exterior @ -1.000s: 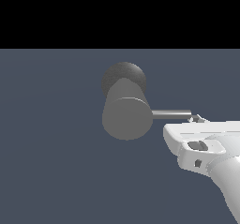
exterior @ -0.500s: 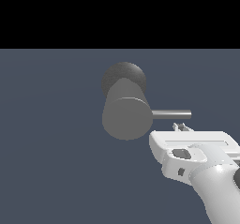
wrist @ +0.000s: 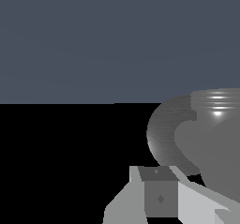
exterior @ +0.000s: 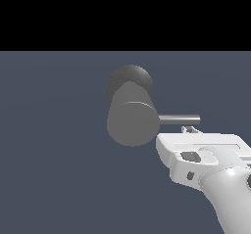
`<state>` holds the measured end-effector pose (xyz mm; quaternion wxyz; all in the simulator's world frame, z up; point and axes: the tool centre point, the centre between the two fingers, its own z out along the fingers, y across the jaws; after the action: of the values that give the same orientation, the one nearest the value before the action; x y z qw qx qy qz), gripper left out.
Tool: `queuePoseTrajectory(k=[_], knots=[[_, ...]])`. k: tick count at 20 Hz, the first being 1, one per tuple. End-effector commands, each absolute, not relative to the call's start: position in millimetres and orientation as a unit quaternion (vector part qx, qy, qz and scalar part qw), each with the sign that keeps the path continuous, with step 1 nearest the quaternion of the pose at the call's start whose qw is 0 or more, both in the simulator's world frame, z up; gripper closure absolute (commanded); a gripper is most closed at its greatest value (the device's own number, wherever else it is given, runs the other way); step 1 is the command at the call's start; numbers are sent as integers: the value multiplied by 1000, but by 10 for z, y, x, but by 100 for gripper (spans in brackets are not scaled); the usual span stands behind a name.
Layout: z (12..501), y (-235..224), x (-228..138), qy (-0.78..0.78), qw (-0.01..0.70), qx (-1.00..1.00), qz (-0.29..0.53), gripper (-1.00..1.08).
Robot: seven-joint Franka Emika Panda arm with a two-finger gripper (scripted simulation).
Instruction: Turn on the faucet by rotating a designated handle.
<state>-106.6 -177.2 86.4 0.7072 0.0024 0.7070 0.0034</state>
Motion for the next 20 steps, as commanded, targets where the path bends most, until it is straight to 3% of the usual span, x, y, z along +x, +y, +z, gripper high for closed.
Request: queuePoseTrajectory(k=[1,13,15,20], knots=[[947,-1781,-1066,707,707,2,3,108],[1361,-1824,-1066,707,707,2,4,108],[1086,-1844,-1072,721,693,6,6,108],[1271,-1803,-1069,718,696,5,5,108]])
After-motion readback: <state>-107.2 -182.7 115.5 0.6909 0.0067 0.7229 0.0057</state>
